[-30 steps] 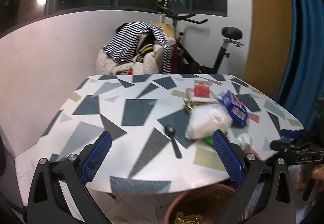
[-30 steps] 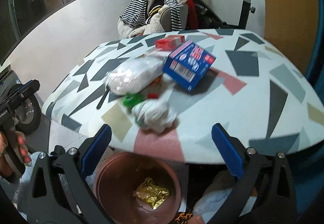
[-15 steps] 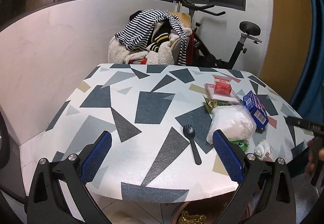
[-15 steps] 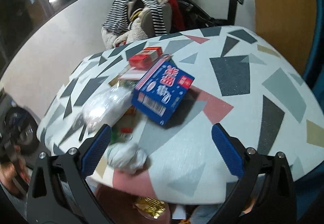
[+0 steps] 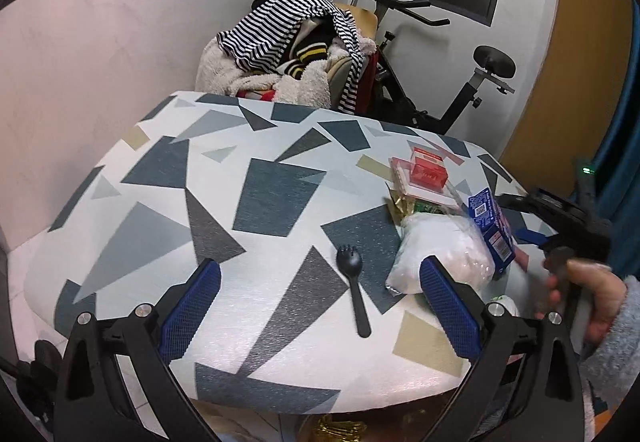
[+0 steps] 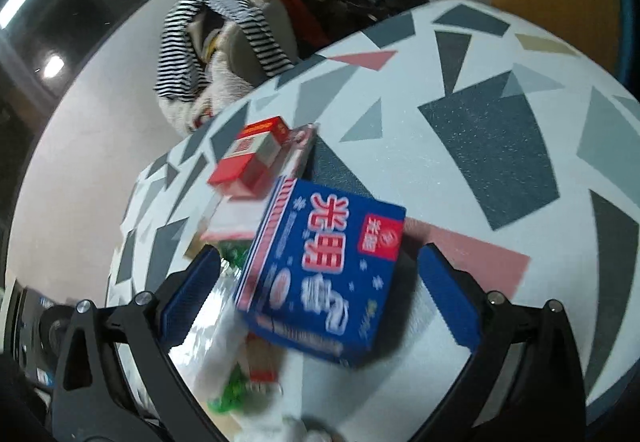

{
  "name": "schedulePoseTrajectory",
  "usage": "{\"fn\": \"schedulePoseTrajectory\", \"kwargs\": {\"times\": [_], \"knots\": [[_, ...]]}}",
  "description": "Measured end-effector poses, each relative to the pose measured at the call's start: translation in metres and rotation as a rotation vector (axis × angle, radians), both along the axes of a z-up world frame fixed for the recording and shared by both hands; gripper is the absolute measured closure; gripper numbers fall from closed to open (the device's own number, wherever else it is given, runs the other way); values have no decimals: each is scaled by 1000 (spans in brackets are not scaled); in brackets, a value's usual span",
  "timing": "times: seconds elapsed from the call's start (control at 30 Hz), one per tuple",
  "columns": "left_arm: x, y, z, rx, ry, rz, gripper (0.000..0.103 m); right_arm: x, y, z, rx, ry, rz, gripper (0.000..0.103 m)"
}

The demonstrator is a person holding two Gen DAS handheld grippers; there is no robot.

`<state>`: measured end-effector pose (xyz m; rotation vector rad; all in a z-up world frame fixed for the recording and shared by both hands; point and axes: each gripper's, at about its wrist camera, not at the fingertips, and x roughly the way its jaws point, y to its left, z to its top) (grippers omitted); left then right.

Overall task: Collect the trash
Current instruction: 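Grasp the blue milk carton with the right gripper while the left gripper grasps the black spoon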

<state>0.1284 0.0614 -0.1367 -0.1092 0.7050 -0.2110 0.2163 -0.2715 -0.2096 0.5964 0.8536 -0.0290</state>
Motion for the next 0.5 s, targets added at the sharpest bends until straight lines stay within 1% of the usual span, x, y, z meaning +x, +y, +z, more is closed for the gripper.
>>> {"fn": "schedulePoseTrajectory", "kwargs": {"times": [0.07, 0.13, 0.17, 0.2, 0.23, 0.27, 0.33, 0.37, 0.5], "knots": [[3, -4, -2, -9, 7, -14, 6, 10, 1, -5, -1, 36, -25, 6], [5, -7, -2, -10, 12, -26, 6, 20, 3, -13, -9, 96, -29, 7], [6, -9, -3, -10, 15, -36, 6, 21, 3, -15, 0, 106, -22, 17], [6, -11, -3, -10, 17, -44, 6, 22, 3, -17, 23, 109, -9, 21], [7, -13, -4, -10, 20, -49, 6, 22, 2, -18, 34, 109, -9, 21], [8, -14, -5, -17, 27, -59, 6, 20, 0, -16, 44, 97, -9, 21], [9, -15, -7, -32, 40, -71, 13, 12, 0, -9, 33, 63, 9, 21], [10, -17, -9, -41, 51, -82, 14, 9, 0, -7, 23, 49, 12, 21], [9, -28, -15, -16, 60, -113, 18, -19, -2, 10, -37, -45, 33, 21]]}}
